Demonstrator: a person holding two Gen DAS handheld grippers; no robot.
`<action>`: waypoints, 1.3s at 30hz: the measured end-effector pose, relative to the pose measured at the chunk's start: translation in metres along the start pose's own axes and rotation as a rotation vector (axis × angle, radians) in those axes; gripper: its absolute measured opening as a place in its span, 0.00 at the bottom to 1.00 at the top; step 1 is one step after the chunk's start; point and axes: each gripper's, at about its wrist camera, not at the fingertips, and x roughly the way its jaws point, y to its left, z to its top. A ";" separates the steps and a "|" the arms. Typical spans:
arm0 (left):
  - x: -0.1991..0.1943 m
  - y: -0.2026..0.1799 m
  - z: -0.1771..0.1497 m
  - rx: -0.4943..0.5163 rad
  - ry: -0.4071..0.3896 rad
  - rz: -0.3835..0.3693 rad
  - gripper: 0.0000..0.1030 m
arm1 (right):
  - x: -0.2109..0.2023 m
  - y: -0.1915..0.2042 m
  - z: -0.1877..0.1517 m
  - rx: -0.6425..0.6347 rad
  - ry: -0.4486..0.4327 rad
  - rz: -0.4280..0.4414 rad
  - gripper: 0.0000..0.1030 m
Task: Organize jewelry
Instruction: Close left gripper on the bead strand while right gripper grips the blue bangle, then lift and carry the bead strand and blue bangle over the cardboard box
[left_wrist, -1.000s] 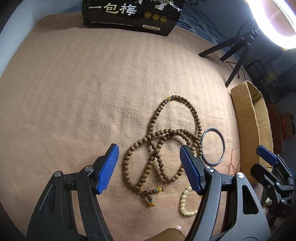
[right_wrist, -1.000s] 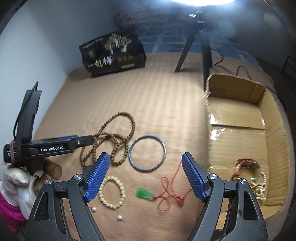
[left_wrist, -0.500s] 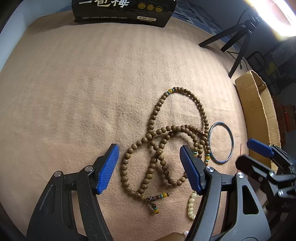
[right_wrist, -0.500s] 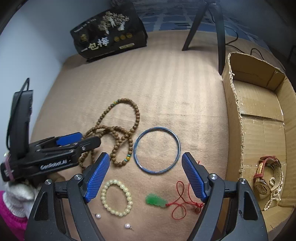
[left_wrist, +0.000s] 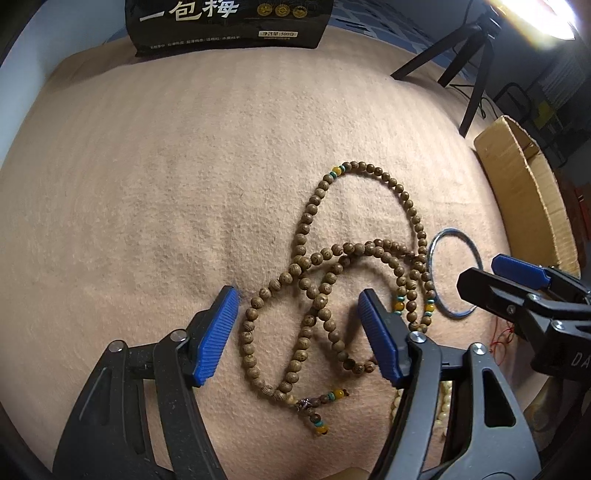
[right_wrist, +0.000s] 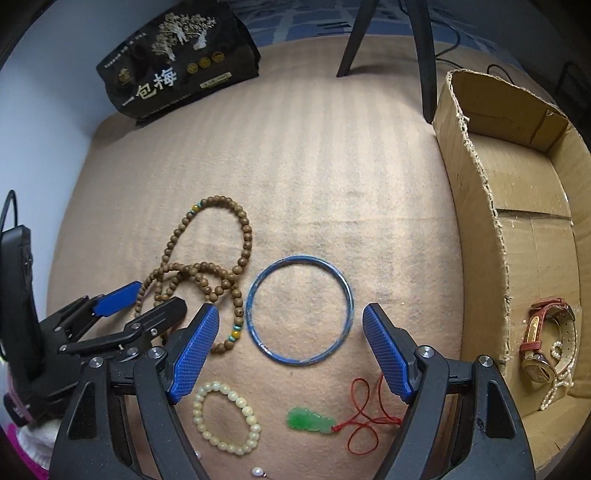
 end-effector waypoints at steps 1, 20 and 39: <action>0.001 -0.001 0.000 0.006 -0.003 0.011 0.60 | 0.002 0.000 0.000 -0.001 0.002 -0.002 0.78; 0.000 0.020 0.006 -0.007 -0.034 0.034 0.13 | 0.018 0.000 0.002 0.004 0.014 -0.052 0.78; -0.008 0.023 0.005 -0.019 -0.046 0.017 0.10 | 0.028 0.008 0.000 -0.098 -0.023 -0.098 0.69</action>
